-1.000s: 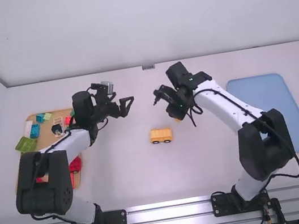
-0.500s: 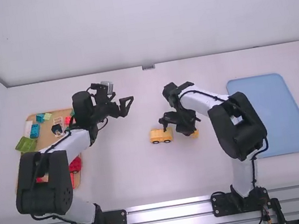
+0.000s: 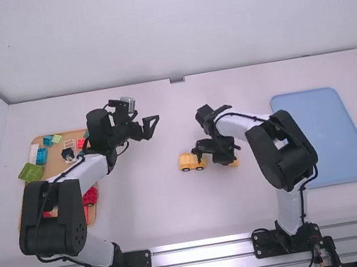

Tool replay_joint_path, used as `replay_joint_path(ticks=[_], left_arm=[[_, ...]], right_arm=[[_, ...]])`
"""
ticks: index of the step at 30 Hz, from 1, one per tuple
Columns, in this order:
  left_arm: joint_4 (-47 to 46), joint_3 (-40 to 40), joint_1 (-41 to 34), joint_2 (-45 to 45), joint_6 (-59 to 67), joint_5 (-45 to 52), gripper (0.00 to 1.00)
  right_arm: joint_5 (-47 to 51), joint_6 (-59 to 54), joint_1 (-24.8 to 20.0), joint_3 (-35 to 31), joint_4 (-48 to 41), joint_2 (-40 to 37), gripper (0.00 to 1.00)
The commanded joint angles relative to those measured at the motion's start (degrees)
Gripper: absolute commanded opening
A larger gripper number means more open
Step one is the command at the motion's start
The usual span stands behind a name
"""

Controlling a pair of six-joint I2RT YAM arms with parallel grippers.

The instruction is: Assemble lego blocks to make yellow taxi

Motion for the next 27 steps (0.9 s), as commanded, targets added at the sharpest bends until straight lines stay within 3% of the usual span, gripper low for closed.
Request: replay_joint_path(ticks=[1, 2, 3, 4, 10, 14, 21, 24, 27], left_arm=[[0.20, 1.09, 0.31, 0.17, 0.63, 0.22, 0.99], [0.20, 1.09, 0.31, 0.17, 0.63, 0.17, 0.99], [0.35, 1.09, 0.31, 0.17, 0.63, 0.17, 0.99], [0.79, 1.09, 0.31, 0.17, 0.63, 0.17, 0.99], [-0.63, 1.09, 0.31, 0.17, -0.35, 0.24, 0.99], [-2.36, 1.09, 0.31, 0.17, 0.17, 0.39, 0.99], [-4.92, 1.09, -0.09, 0.17, 19.52, 10.16, 0.99], [-9.11, 1.09, -0.13, 0.17, 28.02, 13.66, 0.99], [-13.75, 1.09, -0.13, 0.28, 37.05, 16.85, 0.99]], right_arm=[[0.07, -1.49, 0.74, -0.39, -0.04, 0.48, 0.02], [0.09, -1.53, 0.83, -0.39, 0.39, 0.42, 0.20], [0.28, -1.44, 0.87, -0.39, 1.03, 0.42, 0.30], [0.26, -1.51, 0.72, -0.39, 1.77, 0.44, 0.58], [0.00, -1.44, 0.83, 0.70, 2.36, 0.44, 0.99], [-0.63, 0.57, 0.39, 2.58, 2.38, -0.09, 0.99], [-8.81, 0.37, -1.22, 3.04, 2.40, -8.28, 0.99], [-14.84, -0.66, -3.52, 0.85, 2.56, -13.99, 0.99], [-21.92, -0.68, -7.37, -4.44, 8.24, -19.34, 0.99]])
